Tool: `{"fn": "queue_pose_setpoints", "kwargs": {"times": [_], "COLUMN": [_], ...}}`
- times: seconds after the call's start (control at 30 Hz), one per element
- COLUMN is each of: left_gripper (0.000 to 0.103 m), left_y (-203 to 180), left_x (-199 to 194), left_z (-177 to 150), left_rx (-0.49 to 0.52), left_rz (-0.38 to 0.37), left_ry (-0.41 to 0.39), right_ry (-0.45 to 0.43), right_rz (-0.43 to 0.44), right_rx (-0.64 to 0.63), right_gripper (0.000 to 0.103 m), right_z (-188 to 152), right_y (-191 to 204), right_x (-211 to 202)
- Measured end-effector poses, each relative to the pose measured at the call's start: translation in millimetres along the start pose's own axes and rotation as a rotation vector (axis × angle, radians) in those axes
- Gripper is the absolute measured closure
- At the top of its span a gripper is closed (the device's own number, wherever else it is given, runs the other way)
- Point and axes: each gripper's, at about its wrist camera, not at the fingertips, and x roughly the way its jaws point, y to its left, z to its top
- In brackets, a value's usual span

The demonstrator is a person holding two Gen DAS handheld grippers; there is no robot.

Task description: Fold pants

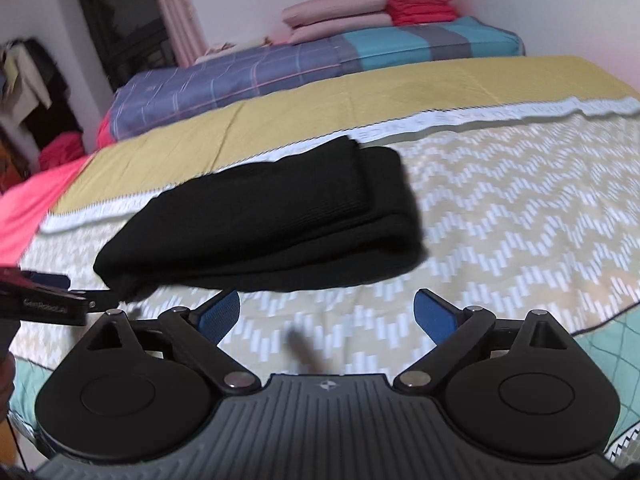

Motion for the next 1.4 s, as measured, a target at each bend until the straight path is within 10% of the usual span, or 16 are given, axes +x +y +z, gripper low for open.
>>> {"fn": "queue_pose_setpoints", "kwargs": {"times": [1.4], "left_gripper": [0.0], "left_y": [-1], "left_x": [14], "left_z": [-4], "left_rx": [0.049], "left_rz": [0.046], "left_ry": [0.028], "right_ry": [0.067], "right_rz": [-0.009], "right_rx": [-0.102], "right_gripper": [0.007], "right_z": [-2], "right_y": [23], "right_x": [26]}}
